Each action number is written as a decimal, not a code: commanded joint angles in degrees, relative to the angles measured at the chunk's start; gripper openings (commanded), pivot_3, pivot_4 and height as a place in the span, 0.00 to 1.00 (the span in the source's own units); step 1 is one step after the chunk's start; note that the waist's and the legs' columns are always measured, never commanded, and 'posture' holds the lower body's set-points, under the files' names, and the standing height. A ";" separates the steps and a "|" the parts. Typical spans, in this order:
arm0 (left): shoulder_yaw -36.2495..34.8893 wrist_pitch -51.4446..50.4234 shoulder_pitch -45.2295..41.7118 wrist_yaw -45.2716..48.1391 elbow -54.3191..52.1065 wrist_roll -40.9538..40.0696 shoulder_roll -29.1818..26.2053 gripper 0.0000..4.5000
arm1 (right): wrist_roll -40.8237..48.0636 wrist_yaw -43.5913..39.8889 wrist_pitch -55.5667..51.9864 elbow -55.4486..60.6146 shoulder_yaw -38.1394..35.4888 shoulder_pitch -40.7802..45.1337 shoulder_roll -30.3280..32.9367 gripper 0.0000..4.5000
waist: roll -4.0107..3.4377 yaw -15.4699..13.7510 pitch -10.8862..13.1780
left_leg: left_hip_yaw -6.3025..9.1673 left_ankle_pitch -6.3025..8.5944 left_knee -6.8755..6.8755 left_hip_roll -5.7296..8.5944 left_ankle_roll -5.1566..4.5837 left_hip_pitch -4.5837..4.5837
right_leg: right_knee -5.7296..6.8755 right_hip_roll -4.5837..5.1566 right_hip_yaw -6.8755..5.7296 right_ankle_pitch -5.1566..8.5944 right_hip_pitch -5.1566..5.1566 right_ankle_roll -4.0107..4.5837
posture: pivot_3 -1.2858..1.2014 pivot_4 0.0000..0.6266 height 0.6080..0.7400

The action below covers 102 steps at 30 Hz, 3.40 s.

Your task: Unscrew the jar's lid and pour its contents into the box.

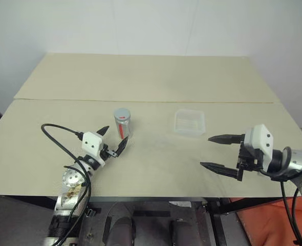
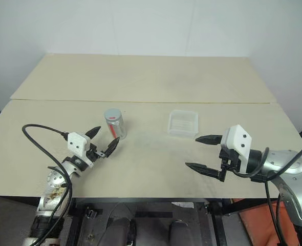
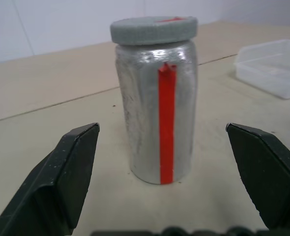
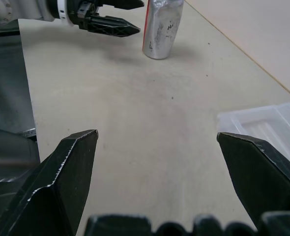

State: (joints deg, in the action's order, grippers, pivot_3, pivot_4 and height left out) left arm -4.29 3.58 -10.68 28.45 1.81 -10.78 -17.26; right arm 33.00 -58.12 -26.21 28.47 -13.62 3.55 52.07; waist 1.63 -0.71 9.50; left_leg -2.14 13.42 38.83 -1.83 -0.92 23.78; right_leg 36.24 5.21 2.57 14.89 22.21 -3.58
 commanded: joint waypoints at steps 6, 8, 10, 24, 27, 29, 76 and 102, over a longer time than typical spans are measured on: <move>2.00 3.16 -5.48 -4.51 5.62 4.27 3.14 1.00 | 0.39 0.15 0.07 -0.77 -1.98 2.67 1.46 1.00 | 0.00 0.11 0.00 | 0.01 0.00 0.01 0.03 0.00 0.02 | -0.03 0.01 0.00 -0.02 -0.01 -0.04 | 0.52 0.24 1.00; 2.13 4.03 -6.44 -5.43 7.18 4.50 4.12 1.00 | 0.64 0.08 0.11 -0.91 -1.71 3.30 1.37 1.00 | 0.00 0.17 0.00 | 0.01 0.00 0.01 0.02 0.00 0.01 | -0.01 -0.01 0.00 -0.02 0.01 -0.04 | 0.52 0.24 1.00; 2.26 5.02 -7.59 -6.95 8.74 5.04 5.45 1.00 | 0.56 0.29 0.12 -1.05 -1.20 3.77 1.06 1.00 | 0.00 0.07 0.00 | 0.02 0.00 0.01 0.02 0.00 0.01 | -0.01 0.00 0.00 -0.02 0.00 -0.04 | 0.52 0.24 1.00; 2.27 5.37 -10.05 -15.91 11.52 8.03 9.84 1.00 | -0.15 1.33 0.33 -0.41 -1.79 3.06 1.18 1.00 | 0.00 0.03 0.00 | 0.07 0.00 0.03 0.06 0.00 0.04 | -0.01 0.02 0.00 -0.04 0.00 -0.08 | 0.52 0.24 1.00; 2.19 4.91 -10.30 -15.97 11.43 7.44 9.91 0.91 | -0.16 1.79 0.33 0.08 -1.71 2.54 0.84 1.00 | 0.00 0.02 0.00 | 0.07 0.00 0.03 0.07 0.00 0.05 | -0.03 0.03 0.00 -0.04 0.00 -0.08 | 0.52 0.24 1.00; 2.68 4.58 -9.98 -15.00 11.23 7.16 9.65 0.80 | -0.26 2.12 0.41 0.26 -1.53 2.28 0.62 1.00 | 0.00 0.02 0.00 | 0.07 0.00 0.03 0.07 0.00 0.05 | -0.03 0.03 0.00 -0.04 0.00 -0.08 | 0.52 0.24 1.00; 11.69 -8.03 -10.80 17.01 -5.71 -6.37 4.03 0.43 | -6.08 32.45 -10.32 6.20 21.43 22.52 -29.88 1.00 | -0.07 1.10 -0.04 | 0.29 -0.03 0.02 0.03 0.03 0.06 | 0.06 -0.03 -0.02 -0.05 0.08 -0.07 | 0.52 0.24 1.00; 11.59 -6.77 -10.41 18.09 -4.81 -6.82 4.61 0.43 | -6.71 32.76 -12.22 4.90 20.07 22.60 -29.67 0.60 | -0.08 1.28 -0.03 | 0.41 -0.03 0.01 0.03 0.03 0.06 | 0.05 -0.03 -0.02 -0.05 0.08 -0.07 | 0.52 0.24 1.00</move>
State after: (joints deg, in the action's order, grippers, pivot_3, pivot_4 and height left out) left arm 7.54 -3.89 -20.58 45.77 -1.40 -16.01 -12.64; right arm 26.81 -25.22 -39.36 32.26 7.74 25.53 21.73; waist 1.56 0.57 9.47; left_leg -1.72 13.39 38.84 -1.80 -0.89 23.84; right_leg 36.29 5.18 2.54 14.84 22.29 -3.65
